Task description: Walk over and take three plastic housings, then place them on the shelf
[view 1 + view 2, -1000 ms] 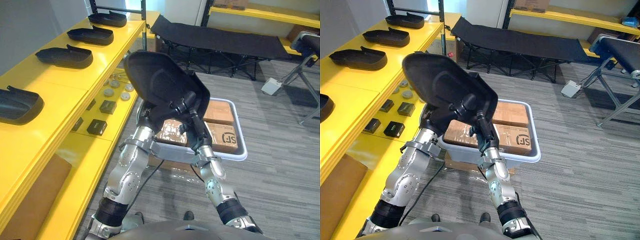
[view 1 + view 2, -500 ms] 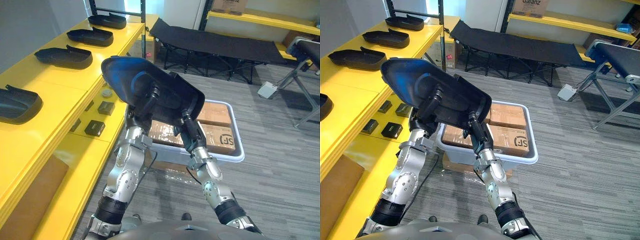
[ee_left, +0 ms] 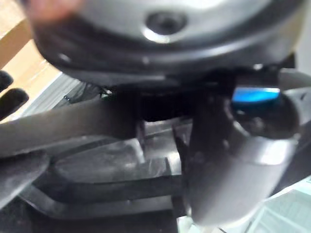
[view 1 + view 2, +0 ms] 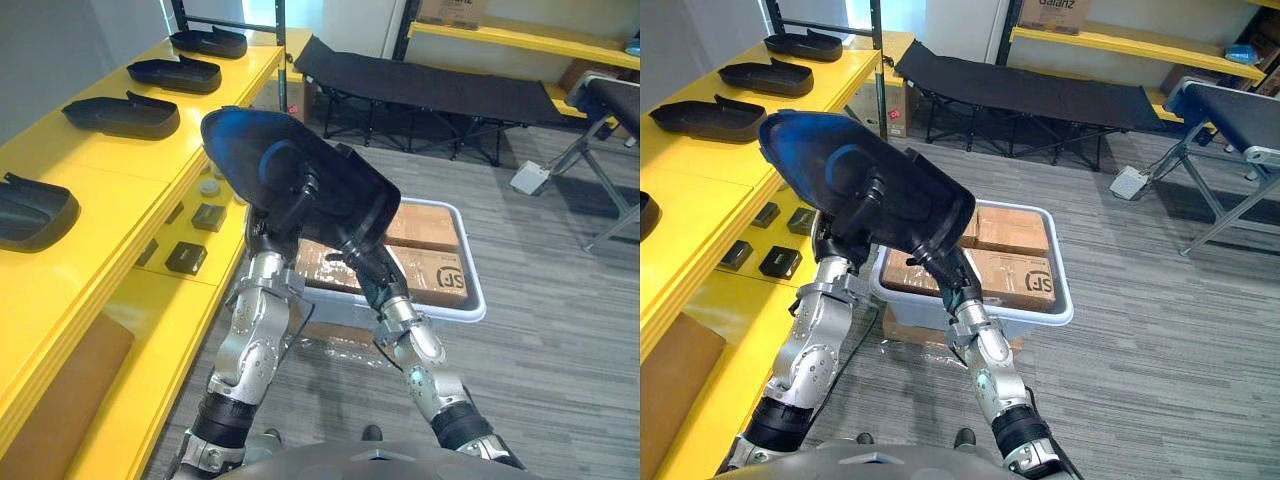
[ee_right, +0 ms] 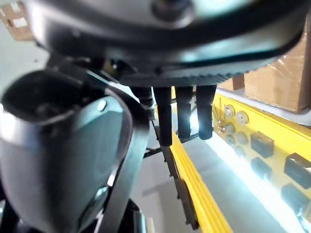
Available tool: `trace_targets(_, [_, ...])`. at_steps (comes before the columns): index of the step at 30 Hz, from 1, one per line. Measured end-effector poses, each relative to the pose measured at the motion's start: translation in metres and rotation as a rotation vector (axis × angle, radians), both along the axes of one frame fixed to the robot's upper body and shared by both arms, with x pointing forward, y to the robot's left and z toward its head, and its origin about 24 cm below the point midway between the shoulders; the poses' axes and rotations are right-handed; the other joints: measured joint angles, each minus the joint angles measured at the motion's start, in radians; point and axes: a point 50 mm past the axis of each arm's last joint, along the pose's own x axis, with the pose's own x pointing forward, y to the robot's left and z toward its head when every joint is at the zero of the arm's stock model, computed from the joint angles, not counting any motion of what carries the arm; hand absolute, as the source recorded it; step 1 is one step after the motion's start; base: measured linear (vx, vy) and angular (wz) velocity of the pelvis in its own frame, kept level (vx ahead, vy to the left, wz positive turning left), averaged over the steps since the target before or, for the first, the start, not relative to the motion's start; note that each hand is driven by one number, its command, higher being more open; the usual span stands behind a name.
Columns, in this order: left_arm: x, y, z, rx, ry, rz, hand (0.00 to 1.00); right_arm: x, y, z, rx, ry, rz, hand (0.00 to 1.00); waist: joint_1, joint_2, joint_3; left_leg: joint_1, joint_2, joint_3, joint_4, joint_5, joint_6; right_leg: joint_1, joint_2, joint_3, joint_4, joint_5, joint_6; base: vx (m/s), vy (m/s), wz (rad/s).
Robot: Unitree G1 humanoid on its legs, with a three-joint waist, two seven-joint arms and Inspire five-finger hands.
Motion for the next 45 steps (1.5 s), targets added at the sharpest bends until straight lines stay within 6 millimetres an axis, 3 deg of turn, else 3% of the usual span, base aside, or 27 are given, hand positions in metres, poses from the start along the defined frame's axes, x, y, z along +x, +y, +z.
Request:
trace_targets(5, [-0.003,0.018,0.008,0.143,-0.054,0.212,0.0,-0.004,-0.009,0.01,-0.003,-0.033,-0.032,1.0,-0.008,0.001,0.001,0.0,0.001,0.0,0.006,-0.006,-0.002,-0.006,0.001,0.001,0.018,-0.012,-0.007,-0.01,0.001,-0.01])
trace_targets(9, [-0.021,0.045,0.021,0.222,-0.123,0.497,0.0,-0.009,-0.032,0.017,0.014,-0.065,-0.133,1.0,-0.014,0.004,0.002,-0.001,0.004,0.005,0.027,-0.028,-0.002,-0.001,0.002,0.004,0.019,-0.018,-0.006,-0.01,0.005,-0.03])
trace_targets(15, [-0.041,0.074,0.042,0.27,-0.256,0.73,0.0,-0.02,-0.051,0.004,0.021,0.019,-0.221,1.0,-0.013,0.006,0.004,-0.002,0.003,0.011,0.035,-0.043,-0.001,-0.001,0.001,0.009,0.016,-0.02,-0.004,0.0,0.003,-0.01])
trace_targets(19, [-0.046,0.074,0.048,0.305,-0.292,0.741,0.0,-0.027,-0.056,-0.003,0.065,0.059,-0.266,1.0,-0.015,0.015,0.004,-0.003,0.003,0.026,0.036,-0.051,0.0,-0.01,0.001,0.024,0.015,-0.019,-0.002,0.01,0.009,-0.11])
trace_targets(24, [-0.052,0.075,0.037,0.378,-0.272,0.637,0.0,-0.031,-0.073,-0.005,0.068,0.064,-0.348,1.0,-0.035,0.034,0.003,-0.01,0.003,0.037,0.036,-0.055,0.003,-0.016,0.0,0.033,0.013,-0.013,0.006,0.01,0.003,-0.06])
trace_targets(29, [-0.059,0.079,0.023,0.424,-0.224,0.55,0.0,-0.031,-0.082,0.015,0.06,-0.024,-0.387,1.0,-0.037,0.053,0.01,-0.008,0.004,0.037,0.032,-0.057,0.003,-0.015,0.001,0.033,0.011,-0.012,0.008,0.0,0.0,0.0])
trace_targets(34, [-0.07,0.087,0.01,0.45,-0.153,0.554,0.0,-0.027,-0.075,0.03,0.064,-0.103,-0.367,1.0,-0.006,0.068,0.019,-0.018,0.001,0.007,0.033,-0.054,0.007,-0.004,-0.001,0.005,0.011,-0.012,0.008,-0.04,-0.022,0.17])
trace_targets(37, [-0.078,0.098,0.004,0.442,-0.112,0.593,0.0,-0.023,-0.06,0.033,0.035,-0.12,-0.307,1.0,0.022,0.078,0.027,-0.031,-0.002,-0.035,0.028,-0.044,0.009,0.008,-0.004,-0.04,0.007,-0.013,0.008,-0.05,-0.038,0.45])
trace_targets(45, [-0.111,0.129,-0.002,0.478,-0.024,0.733,0.0,-0.004,-0.032,0.032,0.009,-0.118,-0.16,1.0,0.123,0.078,0.03,-0.041,-0.019,-0.154,0.015,-0.014,0.003,0.063,-0.003,-0.165,-0.002,-0.023,0.008,0.0,-0.019,0.46])
